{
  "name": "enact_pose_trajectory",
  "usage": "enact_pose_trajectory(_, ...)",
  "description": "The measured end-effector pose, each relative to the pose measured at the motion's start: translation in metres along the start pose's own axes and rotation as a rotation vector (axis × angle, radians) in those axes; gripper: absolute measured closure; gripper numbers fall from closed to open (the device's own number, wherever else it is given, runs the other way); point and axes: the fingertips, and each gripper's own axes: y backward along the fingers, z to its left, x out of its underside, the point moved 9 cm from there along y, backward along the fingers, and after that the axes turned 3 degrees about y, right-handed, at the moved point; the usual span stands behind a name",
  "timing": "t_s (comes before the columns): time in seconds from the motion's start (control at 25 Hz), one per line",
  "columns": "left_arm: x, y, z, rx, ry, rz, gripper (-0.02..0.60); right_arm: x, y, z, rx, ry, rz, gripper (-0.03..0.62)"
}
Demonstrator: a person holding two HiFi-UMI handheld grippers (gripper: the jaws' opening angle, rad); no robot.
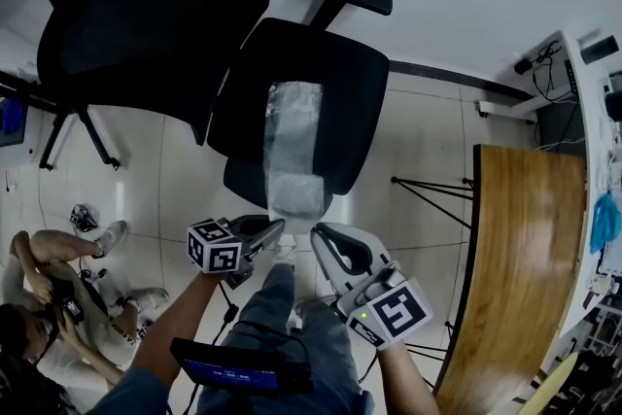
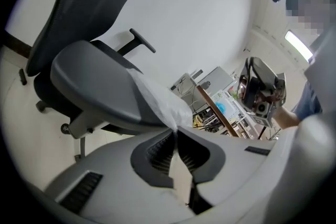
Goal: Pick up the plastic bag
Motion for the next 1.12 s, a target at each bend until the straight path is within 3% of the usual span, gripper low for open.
enact_pose_trajectory(0.28,-0.059,-0.019,-0.051,0.081,-0.099,-0.098,0.578,-0.024,0.036,-0.011,0.105,0.012,-0.065,0.562)
enact_pose_trajectory(0.72,-0.162,-0.086,-0.169,0.193,-0.295,-0.266,0.578,-0.079,0.137,-0.028,0.311,0.082,-0.220,0.562)
enact_pose_trajectory(1.12,-0.232,-0.154,-0.330,0.335,-0.533,-0.373,0.577,-0.095,0.271,-0.023,0.571,0.103,-0.307,0.562)
